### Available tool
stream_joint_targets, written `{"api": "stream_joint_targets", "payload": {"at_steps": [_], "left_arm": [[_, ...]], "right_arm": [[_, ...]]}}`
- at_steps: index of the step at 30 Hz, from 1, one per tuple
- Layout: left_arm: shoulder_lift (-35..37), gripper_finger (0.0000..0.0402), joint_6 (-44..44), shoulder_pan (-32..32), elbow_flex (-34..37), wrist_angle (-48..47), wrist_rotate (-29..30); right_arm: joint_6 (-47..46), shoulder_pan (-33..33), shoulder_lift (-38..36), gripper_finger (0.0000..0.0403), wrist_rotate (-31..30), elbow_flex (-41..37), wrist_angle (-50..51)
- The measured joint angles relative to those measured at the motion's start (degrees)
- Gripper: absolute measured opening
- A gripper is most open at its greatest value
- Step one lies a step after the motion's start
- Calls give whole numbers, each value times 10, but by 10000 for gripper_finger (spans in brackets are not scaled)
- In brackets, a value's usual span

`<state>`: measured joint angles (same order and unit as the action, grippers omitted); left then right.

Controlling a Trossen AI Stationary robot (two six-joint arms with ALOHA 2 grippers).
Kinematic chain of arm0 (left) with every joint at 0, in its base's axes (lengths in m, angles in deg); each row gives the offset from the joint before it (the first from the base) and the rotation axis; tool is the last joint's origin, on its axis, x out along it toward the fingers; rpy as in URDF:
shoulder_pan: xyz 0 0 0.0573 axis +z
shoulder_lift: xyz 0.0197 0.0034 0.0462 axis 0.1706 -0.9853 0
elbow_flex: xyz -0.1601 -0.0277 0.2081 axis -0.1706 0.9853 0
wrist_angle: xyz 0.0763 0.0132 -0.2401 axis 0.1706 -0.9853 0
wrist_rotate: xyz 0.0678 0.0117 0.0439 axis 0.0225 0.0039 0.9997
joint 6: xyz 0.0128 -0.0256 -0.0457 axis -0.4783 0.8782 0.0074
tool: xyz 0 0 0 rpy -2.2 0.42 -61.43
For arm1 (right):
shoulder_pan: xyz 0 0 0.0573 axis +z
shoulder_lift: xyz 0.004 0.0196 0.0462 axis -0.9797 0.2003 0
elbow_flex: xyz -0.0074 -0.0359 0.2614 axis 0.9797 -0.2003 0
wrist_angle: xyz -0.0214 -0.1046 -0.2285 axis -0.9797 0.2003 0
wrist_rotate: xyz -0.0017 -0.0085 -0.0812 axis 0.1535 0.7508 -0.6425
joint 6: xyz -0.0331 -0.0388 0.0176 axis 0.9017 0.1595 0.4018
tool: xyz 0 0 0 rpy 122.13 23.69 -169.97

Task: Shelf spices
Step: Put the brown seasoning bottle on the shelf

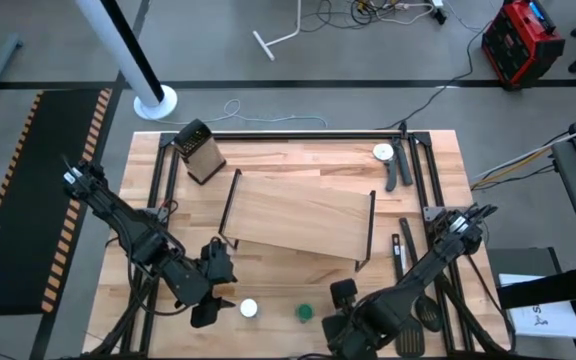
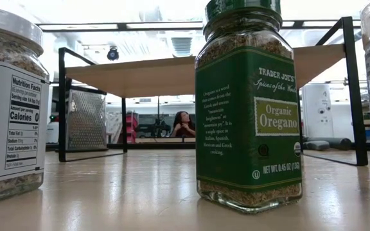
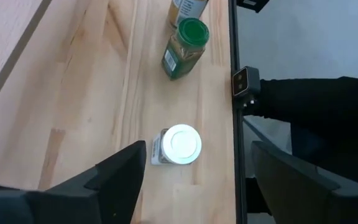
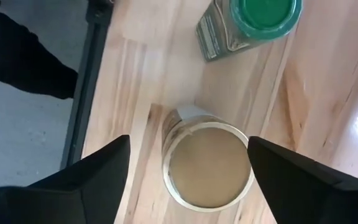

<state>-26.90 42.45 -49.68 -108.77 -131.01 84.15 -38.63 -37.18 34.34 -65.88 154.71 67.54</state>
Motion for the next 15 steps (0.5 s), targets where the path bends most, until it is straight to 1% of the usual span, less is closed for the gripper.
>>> {"api": "stream_joint_targets", "payload": {"at_steps": [6,11,15], "left_arm": [[0,280,2,0,0,0,0],[0,281,2,-1,0,0,0],[1,277,2,-1,0,0,0]], "right_arm": [[11,0,-1,314,-15,24,15],[26,-5,12,317,5,15,17],[38,-8,18,329,4,15,28]]}}
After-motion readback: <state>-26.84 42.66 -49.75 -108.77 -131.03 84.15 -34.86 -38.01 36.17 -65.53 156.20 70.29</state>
